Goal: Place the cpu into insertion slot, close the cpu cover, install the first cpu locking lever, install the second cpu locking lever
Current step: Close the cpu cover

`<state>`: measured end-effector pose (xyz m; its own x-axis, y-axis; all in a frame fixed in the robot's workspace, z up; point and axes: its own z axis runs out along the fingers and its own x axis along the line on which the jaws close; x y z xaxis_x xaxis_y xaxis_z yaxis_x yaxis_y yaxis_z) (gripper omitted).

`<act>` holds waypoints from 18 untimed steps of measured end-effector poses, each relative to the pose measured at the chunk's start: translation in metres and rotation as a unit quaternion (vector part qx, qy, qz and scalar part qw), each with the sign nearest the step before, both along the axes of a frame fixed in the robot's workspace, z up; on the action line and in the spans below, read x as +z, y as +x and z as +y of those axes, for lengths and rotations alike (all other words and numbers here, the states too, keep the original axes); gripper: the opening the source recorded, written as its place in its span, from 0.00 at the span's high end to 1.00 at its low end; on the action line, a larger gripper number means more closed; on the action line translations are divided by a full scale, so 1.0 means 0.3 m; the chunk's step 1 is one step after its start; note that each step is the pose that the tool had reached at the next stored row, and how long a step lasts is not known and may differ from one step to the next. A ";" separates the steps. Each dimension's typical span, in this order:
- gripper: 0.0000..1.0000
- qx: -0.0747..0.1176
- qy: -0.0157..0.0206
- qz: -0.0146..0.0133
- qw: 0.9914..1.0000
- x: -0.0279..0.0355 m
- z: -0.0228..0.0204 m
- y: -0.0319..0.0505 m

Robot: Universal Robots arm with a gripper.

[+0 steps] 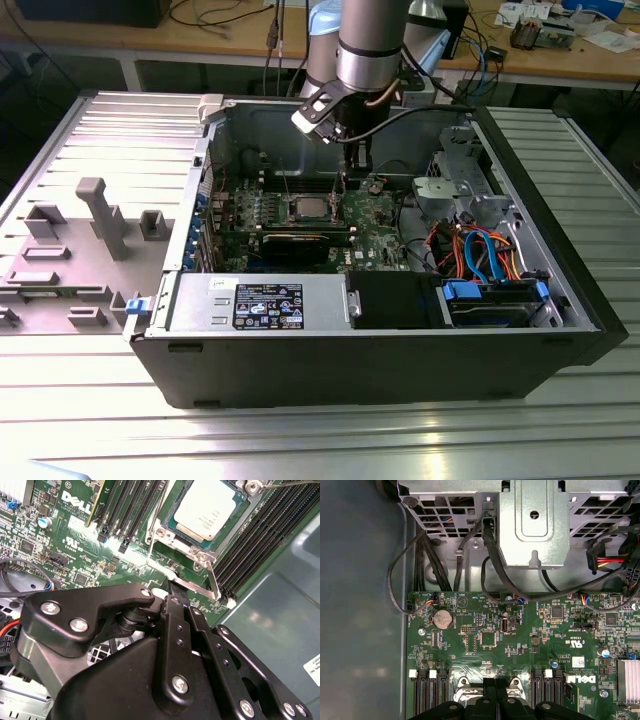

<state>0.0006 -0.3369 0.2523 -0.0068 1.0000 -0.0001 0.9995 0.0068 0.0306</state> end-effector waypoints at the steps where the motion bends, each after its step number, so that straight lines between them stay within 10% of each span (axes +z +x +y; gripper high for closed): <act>1: 0.89 0.000 0.000 0.000 1.000 0.000 0.000 -0.001; 18: 0.89 0.000 0.000 0.000 1.000 0.000 0.000 -0.015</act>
<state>-0.0039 -0.3369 0.2523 -0.0069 1.0000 0.0000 0.9995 0.0069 0.0306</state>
